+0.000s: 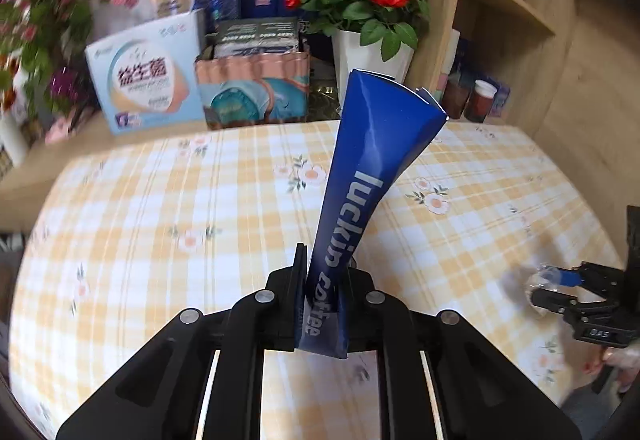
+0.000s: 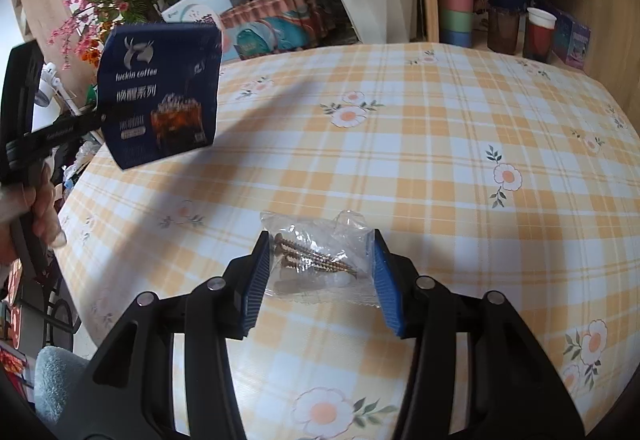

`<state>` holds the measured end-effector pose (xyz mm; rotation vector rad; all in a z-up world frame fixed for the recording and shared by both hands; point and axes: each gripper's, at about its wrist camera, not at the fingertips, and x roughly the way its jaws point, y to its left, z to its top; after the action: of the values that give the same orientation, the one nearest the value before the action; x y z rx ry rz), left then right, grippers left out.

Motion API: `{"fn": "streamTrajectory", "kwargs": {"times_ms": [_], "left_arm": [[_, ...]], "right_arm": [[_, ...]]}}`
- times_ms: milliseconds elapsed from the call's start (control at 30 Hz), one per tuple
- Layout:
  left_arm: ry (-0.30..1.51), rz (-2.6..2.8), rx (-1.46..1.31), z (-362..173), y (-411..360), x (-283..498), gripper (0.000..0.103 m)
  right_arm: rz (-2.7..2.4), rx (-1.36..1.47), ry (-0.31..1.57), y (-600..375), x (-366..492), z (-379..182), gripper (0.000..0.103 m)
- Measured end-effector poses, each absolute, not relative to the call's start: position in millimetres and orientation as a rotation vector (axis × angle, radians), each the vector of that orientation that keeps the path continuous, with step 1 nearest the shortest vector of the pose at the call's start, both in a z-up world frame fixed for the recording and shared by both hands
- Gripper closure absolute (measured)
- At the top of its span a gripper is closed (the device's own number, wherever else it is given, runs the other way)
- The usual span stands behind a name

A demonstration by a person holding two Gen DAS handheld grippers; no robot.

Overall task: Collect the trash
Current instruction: 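Carry both over the brown bin and open the left tool to drop the box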

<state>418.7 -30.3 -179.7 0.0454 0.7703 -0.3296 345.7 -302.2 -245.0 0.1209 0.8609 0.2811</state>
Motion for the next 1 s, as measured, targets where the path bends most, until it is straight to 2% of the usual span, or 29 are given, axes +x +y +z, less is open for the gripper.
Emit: {"fn": "streamTrajectory", "kwargs": {"times_ms": [633,1000], "left_arm": [[0.765,-0.436,-0.117,-139.3,5.2,247.8,0.090],[0.793,-0.489,-0.126,-140.9,10.1,159.5,0.090]], "right_arm": [[0.341,0.157,0.755,-273.2,239.8,-175.5,0.053],[0.361,0.180,0.691,-261.4,172.0,-147.1,0.053]]}}
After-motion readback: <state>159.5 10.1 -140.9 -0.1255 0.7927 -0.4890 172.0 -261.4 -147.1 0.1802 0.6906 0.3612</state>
